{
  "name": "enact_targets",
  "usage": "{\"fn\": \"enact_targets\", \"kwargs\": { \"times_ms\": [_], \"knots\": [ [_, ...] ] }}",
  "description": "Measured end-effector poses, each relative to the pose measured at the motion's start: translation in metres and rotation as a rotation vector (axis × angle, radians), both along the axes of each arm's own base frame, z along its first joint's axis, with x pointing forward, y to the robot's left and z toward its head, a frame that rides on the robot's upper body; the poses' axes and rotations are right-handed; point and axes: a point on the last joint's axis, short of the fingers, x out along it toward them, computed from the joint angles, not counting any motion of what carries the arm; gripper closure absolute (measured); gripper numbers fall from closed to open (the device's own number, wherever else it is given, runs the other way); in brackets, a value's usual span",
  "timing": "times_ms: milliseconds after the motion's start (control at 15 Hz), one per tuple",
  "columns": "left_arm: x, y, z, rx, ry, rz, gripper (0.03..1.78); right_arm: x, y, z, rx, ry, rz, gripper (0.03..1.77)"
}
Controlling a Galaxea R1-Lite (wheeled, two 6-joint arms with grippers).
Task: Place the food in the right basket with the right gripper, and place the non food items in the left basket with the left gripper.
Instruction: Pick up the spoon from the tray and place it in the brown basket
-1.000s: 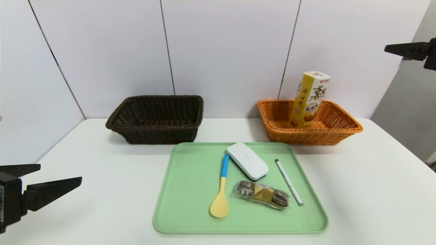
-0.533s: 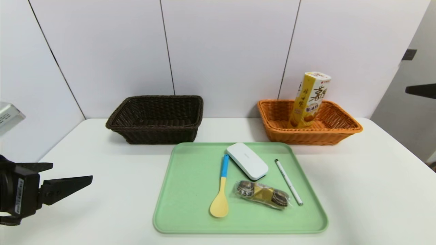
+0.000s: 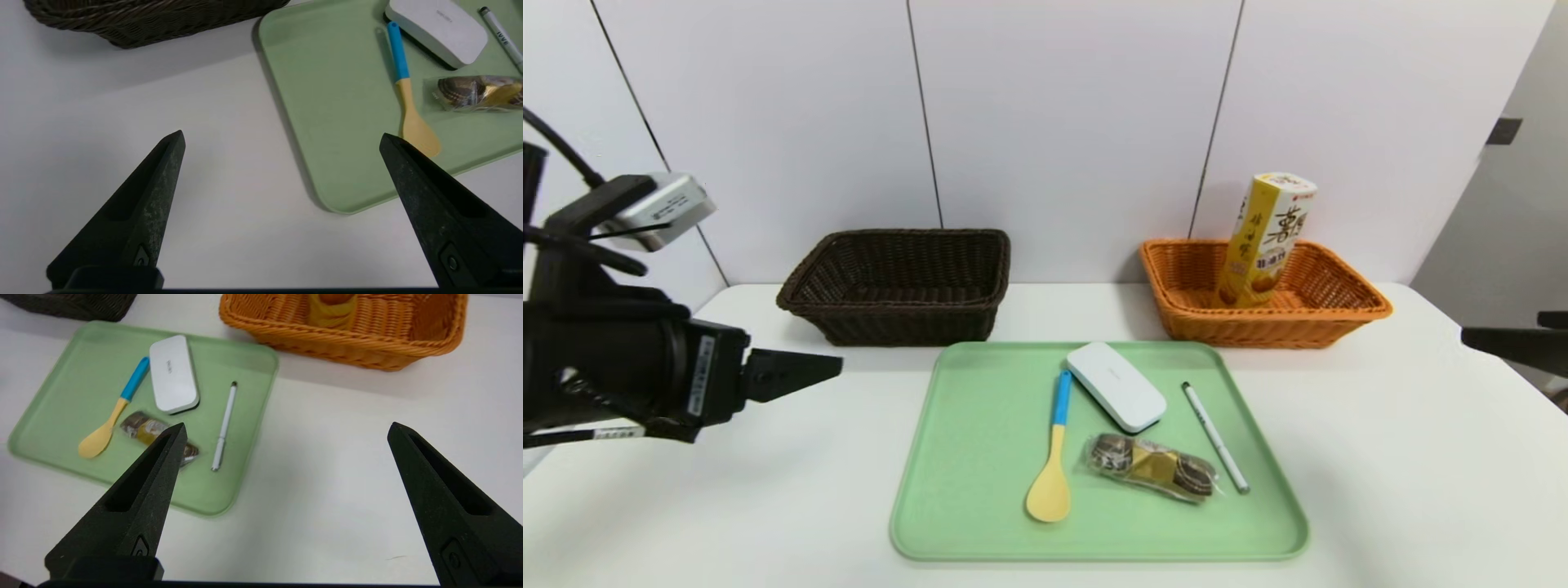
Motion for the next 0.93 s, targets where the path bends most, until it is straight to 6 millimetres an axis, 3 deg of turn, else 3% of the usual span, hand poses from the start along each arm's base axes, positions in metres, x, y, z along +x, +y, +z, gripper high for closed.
{"fn": "enact_targets", "kwargs": {
  "times_ms": [467, 933],
  "knots": [
    [0.048, -0.09, -0.021, 0.029, 0.095, 0.094, 0.12, -0.004, 0.005, -0.013, 0.002, 0.031, 0.04, 0.1],
    [0.065, -0.169, -0.051, 0.033, 0.168, 0.047, 0.12, -0.003, 0.005, -0.021, 0.007, 0.044, 0.036, 0.11]
  ]
}}
